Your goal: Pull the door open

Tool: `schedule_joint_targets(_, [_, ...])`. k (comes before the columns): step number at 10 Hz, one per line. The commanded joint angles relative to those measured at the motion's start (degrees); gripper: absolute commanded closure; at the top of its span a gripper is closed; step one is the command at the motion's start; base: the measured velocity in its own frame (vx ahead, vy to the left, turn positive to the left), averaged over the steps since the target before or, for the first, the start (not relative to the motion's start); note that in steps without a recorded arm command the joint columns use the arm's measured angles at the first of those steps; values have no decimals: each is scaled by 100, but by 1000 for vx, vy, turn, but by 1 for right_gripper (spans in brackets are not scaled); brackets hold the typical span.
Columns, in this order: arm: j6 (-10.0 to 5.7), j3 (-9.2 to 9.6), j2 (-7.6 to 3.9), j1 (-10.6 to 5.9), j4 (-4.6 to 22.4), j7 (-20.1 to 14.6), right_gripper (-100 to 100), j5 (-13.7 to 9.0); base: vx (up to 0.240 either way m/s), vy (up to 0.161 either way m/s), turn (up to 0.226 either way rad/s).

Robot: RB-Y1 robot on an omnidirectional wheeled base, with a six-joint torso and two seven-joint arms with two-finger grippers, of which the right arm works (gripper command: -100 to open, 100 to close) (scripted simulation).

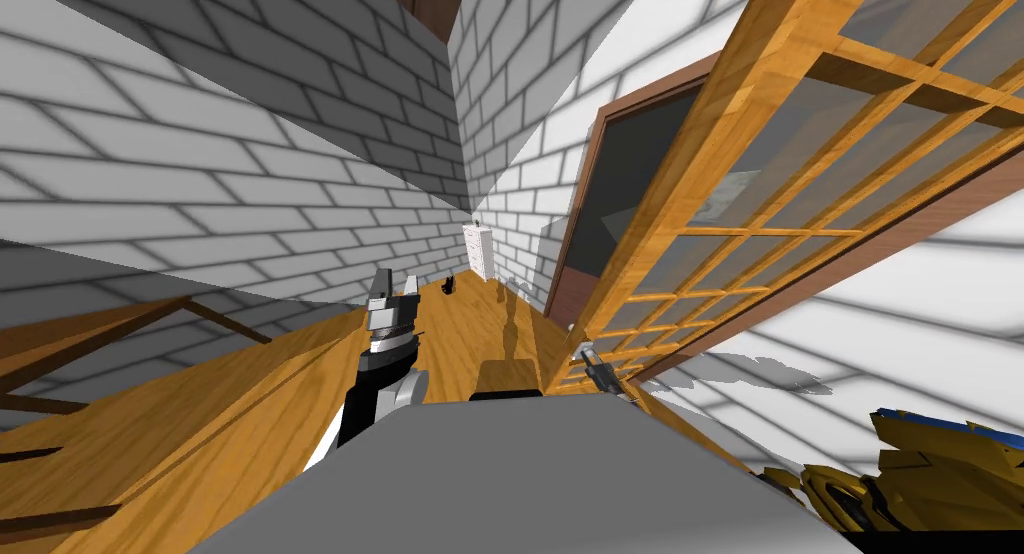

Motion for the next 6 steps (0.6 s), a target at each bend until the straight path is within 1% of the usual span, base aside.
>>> schedule_joint_targets(1, [-103, 47, -42, 80, -10, -29, 100, -4, -151, -87, 172])
schedule_joint_targets(3, [-273, 111, -84, 132, 71, -79, 100, -7, -234, -83, 188])
schedule_joint_targets(6, [-479, 189, -134, 194, 168, -140, 100, -10, -191, -72, 138])
